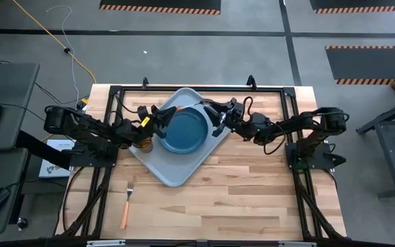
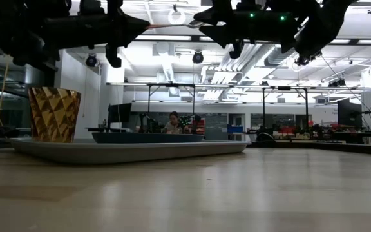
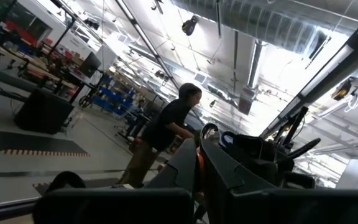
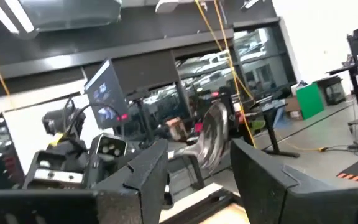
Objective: Pick and place plate/cup/fork/spoon on tray
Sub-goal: Put the spoon on the tray
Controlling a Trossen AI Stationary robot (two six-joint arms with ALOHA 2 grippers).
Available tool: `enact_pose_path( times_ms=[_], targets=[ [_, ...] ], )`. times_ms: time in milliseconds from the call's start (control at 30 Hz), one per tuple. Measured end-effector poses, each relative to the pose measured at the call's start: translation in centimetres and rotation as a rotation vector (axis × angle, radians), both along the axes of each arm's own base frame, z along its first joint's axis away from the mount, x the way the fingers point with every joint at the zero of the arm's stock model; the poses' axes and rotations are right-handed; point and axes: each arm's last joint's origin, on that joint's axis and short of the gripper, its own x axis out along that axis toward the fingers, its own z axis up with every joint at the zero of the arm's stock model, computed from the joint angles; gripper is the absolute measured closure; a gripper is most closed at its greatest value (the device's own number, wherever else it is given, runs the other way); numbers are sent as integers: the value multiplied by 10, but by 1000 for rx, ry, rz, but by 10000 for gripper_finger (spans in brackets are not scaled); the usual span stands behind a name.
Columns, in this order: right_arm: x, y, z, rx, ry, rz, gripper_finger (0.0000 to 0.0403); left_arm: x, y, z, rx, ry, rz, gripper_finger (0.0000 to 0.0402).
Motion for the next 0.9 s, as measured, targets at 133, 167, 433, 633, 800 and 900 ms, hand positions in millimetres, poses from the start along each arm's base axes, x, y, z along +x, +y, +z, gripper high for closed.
enact_pose_path(
  times_ms=[133,167,433,633,800,900],
  targets=[
    [0,0,1,8,-8,-11,244,0,0,0,0,1,0,401],
    [-1,-1,0,13,-8,-20,250,0,0,0,0,1,0,401],
    [-2,-6,0,28,-11,-75,360,2,0,-3,-19,29,-11,399],
    [-3,-8,1,6,27,-92,392,3,0,-6,33,97,19,382],
    [-13,-7,17,-33,100,-111,398,-1,0,1,138,131,65,364],
    [-26,-7,29,-57,213,-165,400,-5,0,5,167,152,74,349]
  ],
)
